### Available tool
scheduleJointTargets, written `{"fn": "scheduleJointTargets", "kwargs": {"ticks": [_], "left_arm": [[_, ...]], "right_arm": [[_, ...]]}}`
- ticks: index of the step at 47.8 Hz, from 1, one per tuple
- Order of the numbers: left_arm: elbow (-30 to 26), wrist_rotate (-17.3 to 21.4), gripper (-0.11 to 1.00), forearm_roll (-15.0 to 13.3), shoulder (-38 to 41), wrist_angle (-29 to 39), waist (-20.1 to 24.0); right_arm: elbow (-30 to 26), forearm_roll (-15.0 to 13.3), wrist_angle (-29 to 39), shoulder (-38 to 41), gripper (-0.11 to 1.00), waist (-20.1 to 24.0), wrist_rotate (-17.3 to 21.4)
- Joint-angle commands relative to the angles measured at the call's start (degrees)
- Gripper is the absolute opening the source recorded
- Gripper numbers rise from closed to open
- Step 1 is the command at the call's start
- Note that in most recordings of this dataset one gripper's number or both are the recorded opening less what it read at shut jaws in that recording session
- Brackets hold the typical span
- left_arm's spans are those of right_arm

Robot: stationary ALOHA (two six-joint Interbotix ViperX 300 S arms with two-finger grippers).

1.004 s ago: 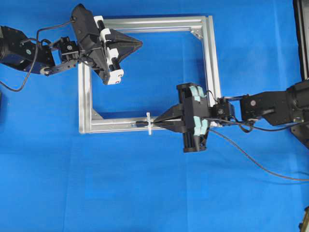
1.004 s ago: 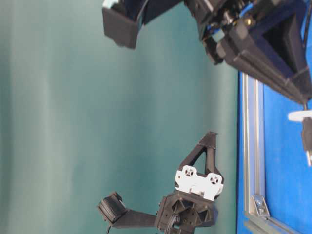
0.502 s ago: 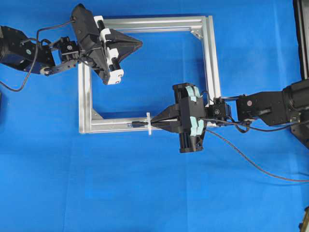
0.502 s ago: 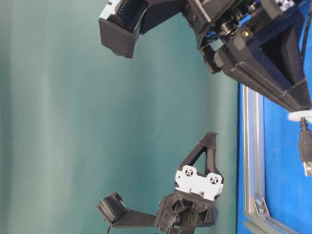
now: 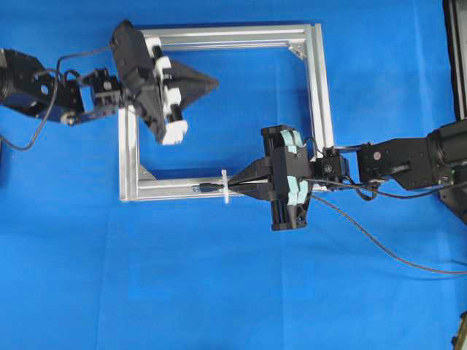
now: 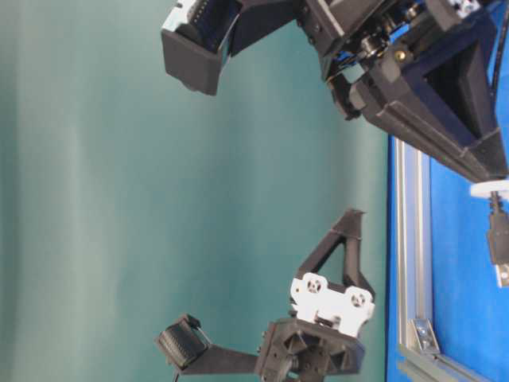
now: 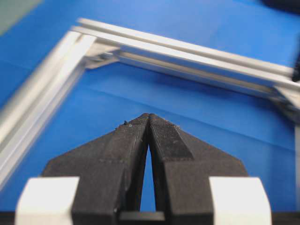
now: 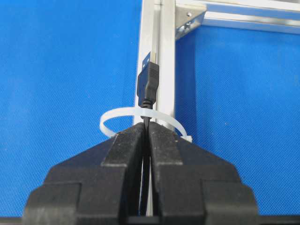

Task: Insert the wire through the string loop located in the center.
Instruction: 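Move the open left gripper toward the plug emerging from the loop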

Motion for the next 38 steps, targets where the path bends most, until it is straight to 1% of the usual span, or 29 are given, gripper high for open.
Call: {"fn": "scheduleJointTargets", "kwargs": {"ticks": [1,11,17,22,27,38], "left_arm": [[-0.1,-0.6,0.0,0.2,-1.6,-0.3,-2.6],[1.1,-4.2,0.0,0.2,-1.9,-0.4,-10.3],[1.6,-4.7,0.0,0.2,-2.5,-0.5,-15.0],[1.5,-4.7,0.0,0.2,-2.7,-0.6,-18.1],[1.1,-4.7,0.0,0.2,-2.5,-0.6,-19.0],[1.1,-4.0,0.0,0.2,-2.5,-0.2,-18.8]], "right_arm": [[-0.9,-0.2,-0.3,-0.6,-0.02,0.2,-0.1],[-0.8,-0.2,-0.3,-0.6,-0.02,0.2,-0.1],[-0.8,-0.3,-0.3,-0.6,-0.02,0.2,-0.1],[-0.8,-0.3,-0.3,-0.6,-0.02,0.1,-0.1],[-0.8,-0.3,-0.3,-0.6,-0.02,0.1,-0.1],[-0.7,-0.3,-0.3,-0.6,-0.02,0.2,-0.1]]}}
